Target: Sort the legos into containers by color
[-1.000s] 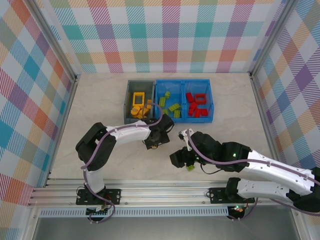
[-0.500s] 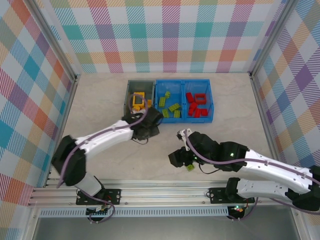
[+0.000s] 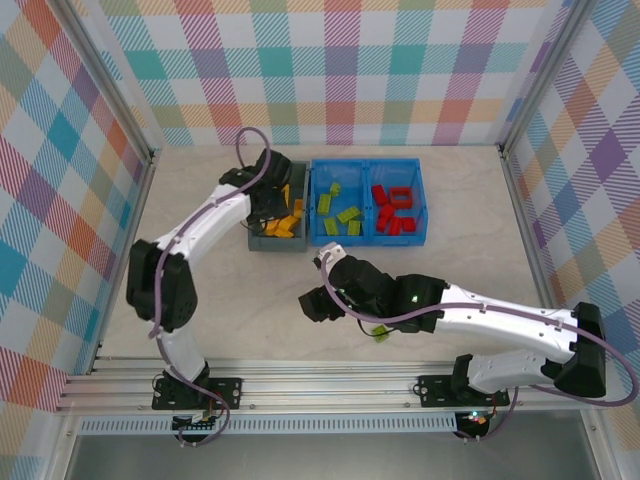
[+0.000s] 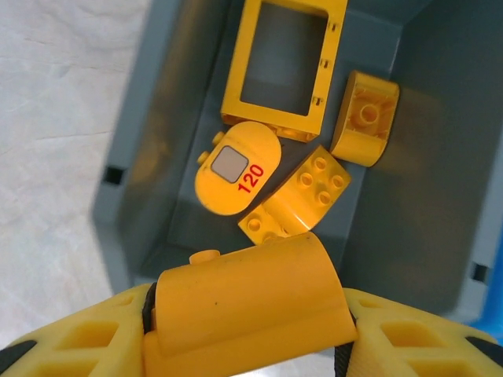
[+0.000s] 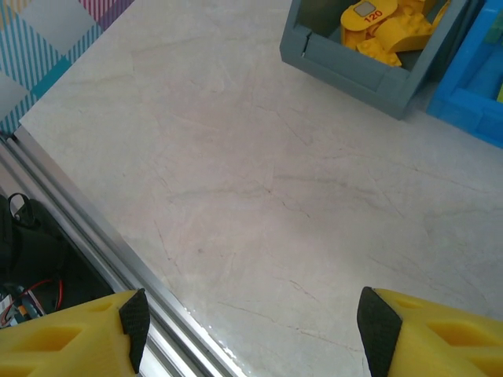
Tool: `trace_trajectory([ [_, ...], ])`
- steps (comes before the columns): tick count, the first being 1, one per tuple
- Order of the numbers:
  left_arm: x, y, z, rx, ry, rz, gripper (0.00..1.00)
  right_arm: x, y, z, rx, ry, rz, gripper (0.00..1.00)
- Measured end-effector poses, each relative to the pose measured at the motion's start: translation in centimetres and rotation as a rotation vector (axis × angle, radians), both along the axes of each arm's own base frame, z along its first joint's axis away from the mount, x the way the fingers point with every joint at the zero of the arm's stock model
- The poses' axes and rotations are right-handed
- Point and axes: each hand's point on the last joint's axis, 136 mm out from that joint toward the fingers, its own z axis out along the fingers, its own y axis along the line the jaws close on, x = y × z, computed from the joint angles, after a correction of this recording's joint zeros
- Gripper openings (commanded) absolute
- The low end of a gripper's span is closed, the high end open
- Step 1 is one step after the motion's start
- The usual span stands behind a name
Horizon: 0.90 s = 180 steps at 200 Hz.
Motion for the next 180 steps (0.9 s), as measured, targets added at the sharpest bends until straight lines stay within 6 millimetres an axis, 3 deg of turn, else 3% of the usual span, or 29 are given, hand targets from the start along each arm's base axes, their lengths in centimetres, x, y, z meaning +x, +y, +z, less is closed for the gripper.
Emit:
trace_trajectory([
  [35,0.3,-0.6,-4.5,0.042,0.109,-0.049,0.48,0.0,-0.6,0.4,0.022,-0.004,-0.022,0.73],
  [64,0.0,-0.7,-5.8,0.053,0.149,-0.065,0.53,-0.1,-0.9,0.3,0.03,0.006,-0.033,0.73],
  [94,0.2,-0.9,-6.1,0.056,0.157,-0.078,0.69,-0.1,-1.0,0.2,0.034,0.015,-0.04,0.74],
  [112,0.2,-0.9,-6.2,0.061,0.161,-0.086,0.73,-0.1,-1.0,0.2,0.035,0.018,-0.043,0.74],
  [129,0.2,-0.9,-6.2,0.06,0.161,-0.084,0.71,-0.1,-1.1,0.1,0.033,0.023,-0.048,0.74],
  [155,0.2,-0.9,-5.6,0.055,0.153,-0.085,0.6,0.0,-2.0,-0.4,0.02,0.037,-0.087,0.73],
  [180,-0.1,-0.7,-3.1,0.033,0.109,-0.076,0.57,0.4,-4.0,-1.3,-0.008,0.079,-0.193,0.73],
])
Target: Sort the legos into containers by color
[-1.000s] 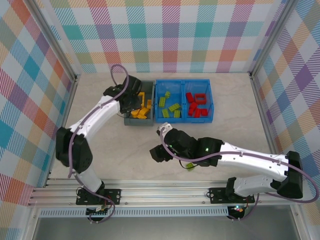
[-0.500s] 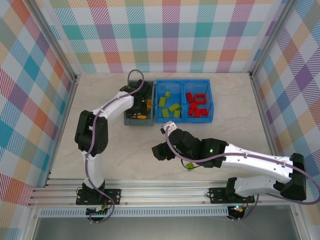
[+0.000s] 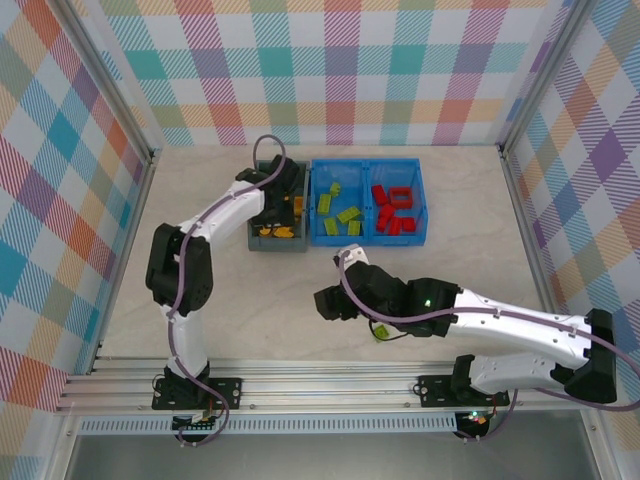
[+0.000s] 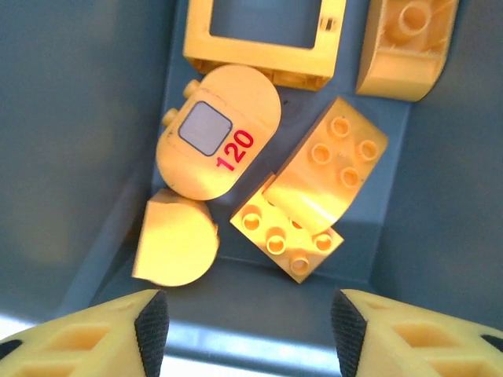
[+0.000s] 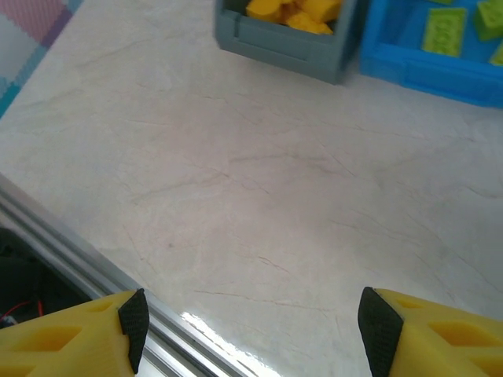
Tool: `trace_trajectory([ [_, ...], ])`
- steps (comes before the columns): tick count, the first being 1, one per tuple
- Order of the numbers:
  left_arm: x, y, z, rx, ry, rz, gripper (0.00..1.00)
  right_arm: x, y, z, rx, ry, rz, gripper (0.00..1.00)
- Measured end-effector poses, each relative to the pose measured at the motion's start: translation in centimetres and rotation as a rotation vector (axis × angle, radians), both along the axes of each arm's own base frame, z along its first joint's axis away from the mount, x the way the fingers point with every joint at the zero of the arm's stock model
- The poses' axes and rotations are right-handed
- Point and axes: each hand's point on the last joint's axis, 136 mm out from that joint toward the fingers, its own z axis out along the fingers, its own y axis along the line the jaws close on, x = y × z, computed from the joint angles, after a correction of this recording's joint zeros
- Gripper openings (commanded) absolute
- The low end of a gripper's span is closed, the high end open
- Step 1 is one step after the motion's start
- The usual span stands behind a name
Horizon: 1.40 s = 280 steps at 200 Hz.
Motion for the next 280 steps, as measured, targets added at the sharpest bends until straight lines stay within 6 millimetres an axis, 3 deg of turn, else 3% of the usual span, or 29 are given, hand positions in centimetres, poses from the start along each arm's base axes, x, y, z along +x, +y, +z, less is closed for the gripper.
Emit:
trace_trajectory([
  [22,-0.9,-0.2,4.1,-0.046,-0.088,0.005,0.57,0.4,-2.4,-1.6,-0.038,0.08,-0.129,0.74],
  [38,-2.6,-0.5,7.6,-0.083,-0.165,-0.006,0.58,0.4,-4.9,-3.3,-0.081,0.165,-0.257,0.76],
  [56,-6.4,-2.5,10.9,-0.152,-0.263,-0.078,0.62,-0.1,-7.6,-5.8,-0.127,0.272,-0.396,0.76],
  [73,-11.7,-5.6,12.7,-0.259,-0.33,-0.211,0.63,-1.2,-9.9,-8.7,-0.166,0.389,-0.512,0.75],
  [94,-18.1,-9.1,12.8,-0.395,-0.358,-0.399,0.63,-2.9,-11.8,-11.9,-0.182,0.525,-0.622,0.76],
  [108,-21.2,-10.6,12.1,-0.452,-0.354,-0.486,0.63,-3.7,-12.2,-13.1,-0.184,0.592,-0.673,0.78],
  [148,-27.2,-13.6,10.5,-0.511,-0.331,-0.667,0.64,-4.0,-11.5,-16.2,-0.109,0.759,-0.79,0.81],
  [201,-30.1,-15.3,11.7,-0.557,-0.382,-0.803,0.66,-4.1,-10.9,-18.1,0.014,0.879,-0.923,0.74],
  [254,-29.8,-13.9,11.2,-0.533,-0.416,-0.79,0.66,-2.9,-10.3,-19.0,0.071,0.922,-0.99,0.65],
  [280,-29.7,-13.6,11.4,-0.531,-0.43,-0.78,0.66,-2.7,-10.1,-19.6,0.076,0.939,-1.005,0.53],
])
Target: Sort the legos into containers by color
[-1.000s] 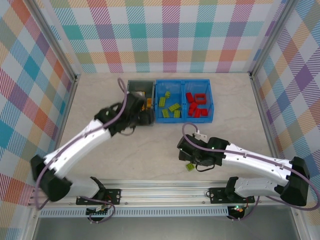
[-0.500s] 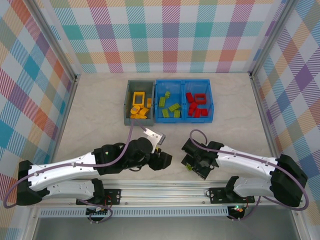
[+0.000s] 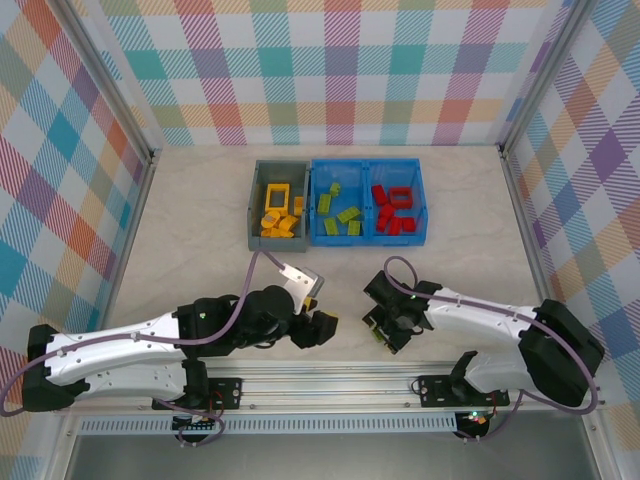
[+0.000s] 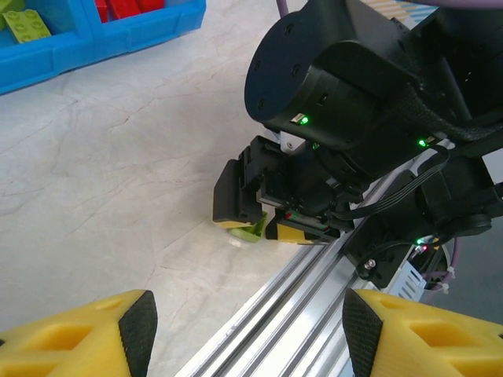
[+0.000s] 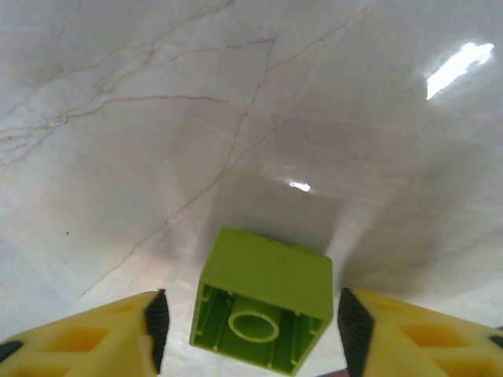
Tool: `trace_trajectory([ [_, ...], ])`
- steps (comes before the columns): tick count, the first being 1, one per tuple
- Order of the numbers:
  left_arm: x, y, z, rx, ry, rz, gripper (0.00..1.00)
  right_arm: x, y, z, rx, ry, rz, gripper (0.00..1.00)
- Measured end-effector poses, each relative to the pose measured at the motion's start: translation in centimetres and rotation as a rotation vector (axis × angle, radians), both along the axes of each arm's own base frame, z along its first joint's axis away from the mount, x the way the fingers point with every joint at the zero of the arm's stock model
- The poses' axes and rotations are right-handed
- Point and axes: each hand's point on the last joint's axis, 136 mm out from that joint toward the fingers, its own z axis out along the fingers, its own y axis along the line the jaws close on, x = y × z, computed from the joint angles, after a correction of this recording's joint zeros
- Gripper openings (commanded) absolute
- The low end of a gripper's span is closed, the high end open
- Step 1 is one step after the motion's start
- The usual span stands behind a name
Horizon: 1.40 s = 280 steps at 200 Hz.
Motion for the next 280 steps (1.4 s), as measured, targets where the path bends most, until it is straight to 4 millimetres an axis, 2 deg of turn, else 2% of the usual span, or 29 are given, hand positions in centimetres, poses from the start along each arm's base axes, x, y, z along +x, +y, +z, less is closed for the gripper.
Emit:
trace_trajectory([
  [49,0.6,1.1,0.7,-0.013,-0.03,0.046,0.67,0.3,0.2,0.1,0.01,-0.016,0.013,0.3],
  [64,1.3,2.1,1.2,-0.024,-0.048,0.103,0.69,0.8,0.2,0.6,-0.005,-0.046,0.052,0.3],
  [78,2.1,3.6,1.7,-0.009,-0.065,0.183,0.73,2.1,0.9,2.6,-0.017,-0.108,0.125,0.31],
  [96,3.4,5.3,3.1,0.005,-0.095,0.286,0.76,5.6,3.5,7.5,-0.009,-0.252,0.24,0.31],
  [107,4.2,6.0,4.4,0.002,-0.106,0.341,0.76,8.4,5.6,11.1,0.004,-0.361,0.3,0.31],
  [119,5.3,6.4,5.7,-0.004,-0.112,0.391,0.77,11.4,7.3,14.2,0.008,-0.453,0.351,0.31],
  [129,6.4,6.5,6.5,-0.007,-0.112,0.438,0.78,14.2,8.2,15.8,-0.007,-0.51,0.381,0.3],
  [140,7.8,6.9,6.7,0.001,-0.102,0.487,0.78,17.1,8.6,16.6,-0.041,-0.539,0.399,0.29],
  [161,10.5,8.1,5.6,0.04,-0.07,0.579,0.78,23.4,9.0,16.0,-0.143,-0.556,0.44,0.29],
  [179,12.0,8.7,4.5,0.072,-0.044,0.624,0.78,28.4,9.5,14.4,-0.222,-0.551,0.485,0.3],
  [199,12.8,8.8,3.6,0.094,-0.026,0.641,0.78,32.7,9.9,12.4,-0.293,-0.532,0.523,0.3],
  [213,13.1,8.5,3.3,0.1,-0.017,0.64,0.78,35.0,10.0,11.0,-0.334,-0.517,0.542,0.31],
  [232,13.3,8.2,3.3,0.085,-0.013,0.637,0.78,36.9,9.6,8.8,-0.384,-0.491,0.558,0.34],
  [250,13.4,8.0,3.6,0.064,-0.017,0.635,0.78,37.3,8.7,6.8,-0.421,-0.448,0.571,0.37],
  [265,13.4,7.9,3.5,0.051,-0.018,0.632,0.78,37.2,7.9,5.5,-0.441,-0.406,0.587,0.46],
  [280,13.4,7.8,3.4,0.046,-0.018,0.63,0.78,37.2,7.6,5.0,-0.442,-0.393,0.608,0.55],
])
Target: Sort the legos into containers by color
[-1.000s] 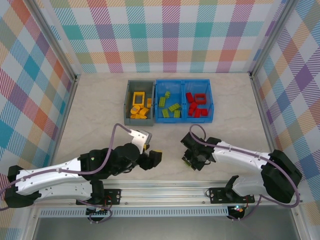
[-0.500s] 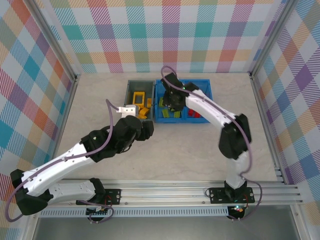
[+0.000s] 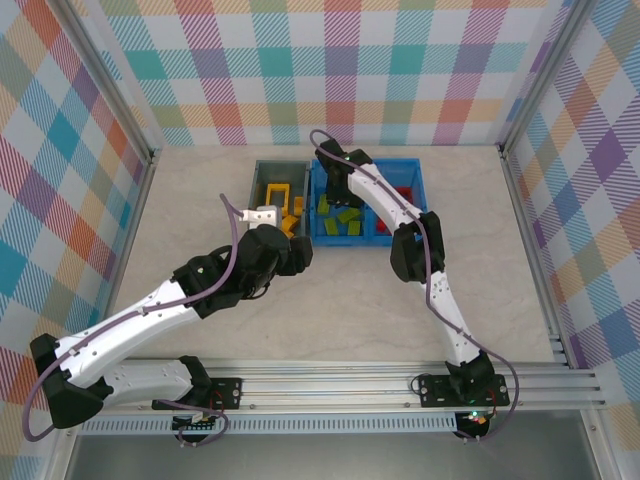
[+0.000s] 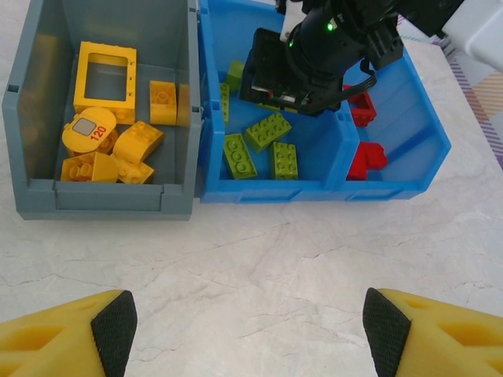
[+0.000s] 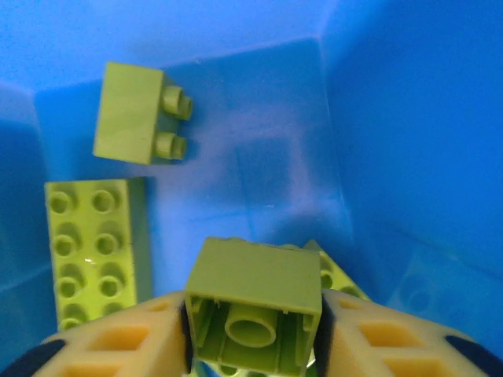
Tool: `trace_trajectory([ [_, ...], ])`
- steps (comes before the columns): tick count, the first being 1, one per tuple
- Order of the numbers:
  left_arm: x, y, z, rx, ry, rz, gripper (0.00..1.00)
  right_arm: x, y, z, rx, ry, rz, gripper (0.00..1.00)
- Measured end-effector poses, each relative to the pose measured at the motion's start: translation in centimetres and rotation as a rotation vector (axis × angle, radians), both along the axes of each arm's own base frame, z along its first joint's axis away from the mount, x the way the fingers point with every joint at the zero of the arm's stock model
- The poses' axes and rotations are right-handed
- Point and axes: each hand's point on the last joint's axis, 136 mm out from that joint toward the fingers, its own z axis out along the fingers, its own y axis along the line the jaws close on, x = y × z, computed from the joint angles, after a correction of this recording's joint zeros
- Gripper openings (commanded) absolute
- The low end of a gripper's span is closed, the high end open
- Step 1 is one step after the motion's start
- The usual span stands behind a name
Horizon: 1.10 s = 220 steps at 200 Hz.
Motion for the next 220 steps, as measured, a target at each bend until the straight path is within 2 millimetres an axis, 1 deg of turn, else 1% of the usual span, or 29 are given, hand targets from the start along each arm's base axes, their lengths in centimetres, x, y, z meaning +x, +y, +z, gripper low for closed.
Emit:
trace_trajectory([
  [16,0.0,-0.1,0.1,-0.004,-0.002,-0.001,0.78,0.0,0.2,0.1,0.001,0.001,0.019,0.61],
  [42,0.0,-0.1,0.0,-0.005,0.0,-0.004,0.78,0.0,0.6,0.7,-0.001,-0.01,0.055,0.61],
  [61,0.0,0.0,0.0,-0.005,0.0,-0.001,0.79,-0.3,1.2,2.1,-0.002,-0.033,0.08,0.61],
  [75,0.2,0.4,0.1,-0.002,0.013,0.012,0.83,-0.8,1.9,4.8,0.0,-0.081,0.106,0.63],
  [81,0.5,0.9,0.1,-0.003,0.025,0.026,0.85,-1.1,2.1,6.2,0.006,-0.105,0.115,0.66],
  [84,0.7,1.2,0.2,-0.003,0.029,0.037,0.88,-1.4,2.2,7.2,0.009,-0.122,0.119,0.68],
  [86,0.8,1.4,0.2,-0.005,0.035,0.044,0.97,-1.5,2.2,7.8,0.011,-0.131,0.123,0.7],
  [90,1.2,2.0,0.3,-0.008,0.044,0.063,1.0,-1.9,2.1,9.0,0.013,-0.15,0.127,0.73],
  [94,1.5,2.4,0.3,-0.017,0.057,0.079,1.0,-2.3,2.0,10.3,0.017,-0.173,0.135,0.8],
  [95,1.7,2.7,0.4,-0.022,0.06,0.09,1.0,-2.4,1.9,10.6,0.018,-0.177,0.136,0.87],
  [97,2.0,3.1,0.5,-0.022,0.063,0.1,1.0,-2.6,1.8,11.4,0.021,-0.191,0.133,0.95],
  [99,2.2,3.4,0.5,-0.028,0.069,0.107,1.0,-2.9,1.7,12.1,0.025,-0.203,0.138,0.99],
  [107,3.2,4.8,0.7,-0.054,0.086,0.151,1.0,-4.2,1.2,15.2,0.036,-0.263,0.155,1.0],
  [109,3.4,5.3,0.7,-0.062,0.091,0.164,1.0,-4.5,1.0,15.6,0.038,-0.271,0.157,1.0],
  [112,3.9,6.1,0.8,-0.069,0.094,0.185,1.0,-5.0,0.5,17.1,0.047,-0.305,0.16,1.0],
  [115,4.2,6.5,0.8,-0.081,0.102,0.197,1.0,-5.4,0.2,18.0,0.051,-0.327,0.168,1.0],
  [118,4.6,7.4,0.8,-0.09,0.105,0.22,1.0,-6.0,-0.4,19.4,0.058,-0.36,0.169,1.0],
  [128,5.5,9.5,0.7,-0.109,0.117,0.274,1.0,-7.7,-2.6,22.6,0.076,-0.452,0.174,1.0],
  [135,6.0,10.9,0.6,-0.11,0.125,0.303,1.0,-8.9,-4.7,24.7,0.078,-0.524,0.166,1.0],
  [138,6.1,11.4,0.5,-0.109,0.128,0.315,1.0,-9.3,-5.7,25.4,0.073,-0.549,0.157,1.0],
  [139,6.1,11.6,0.5,-0.108,0.128,0.318,1.0,-9.5,-6.3,26.0,0.069,-0.569,0.15,1.0],
  [144,6.3,12.3,0.4,-0.105,0.132,0.333,1.0,-10.2,-7.7,26.8,0.061,-0.608,0.141,1.0],
  [152,6.5,13.5,0.3,-0.086,0.133,0.359,1.0,-11.5,-10.8,28.3,0.032,-0.687,0.096,1.0],
  [161,6.6,14.8,0.1,-0.056,0.129,0.394,1.0,-12.6,-13.9,28.9,0.002,-0.741,0.044,1.0],
  [174,6.7,16.8,0.1,0.003,0.11,0.468,1.0,-14.1,-18.5,28.3,-0.041,-0.771,-0.047,1.0],
  [186,6.7,18.7,-0.1,0.057,0.069,0.553,1.0,-15.3,-22.8,26.3,-0.077,-0.758,-0.138,1.0],
  [205,5.2,22.1,-1.7,0.131,0.02,0.686,1.0,-17.2,-29.3,21.8,-0.135,-0.712,-0.284,1.0],
  [212,4.4,23.5,-2.7,0.151,0.007,0.734,1.0,-18.1,-30.9,19.9,-0.157,-0.7,-0.316,1.0],
  [220,3.5,25.0,-3.7,0.168,-0.013,0.79,1.0,-19.0,-31.8,17.6,-0.177,-0.685,-0.326,1.0],
])
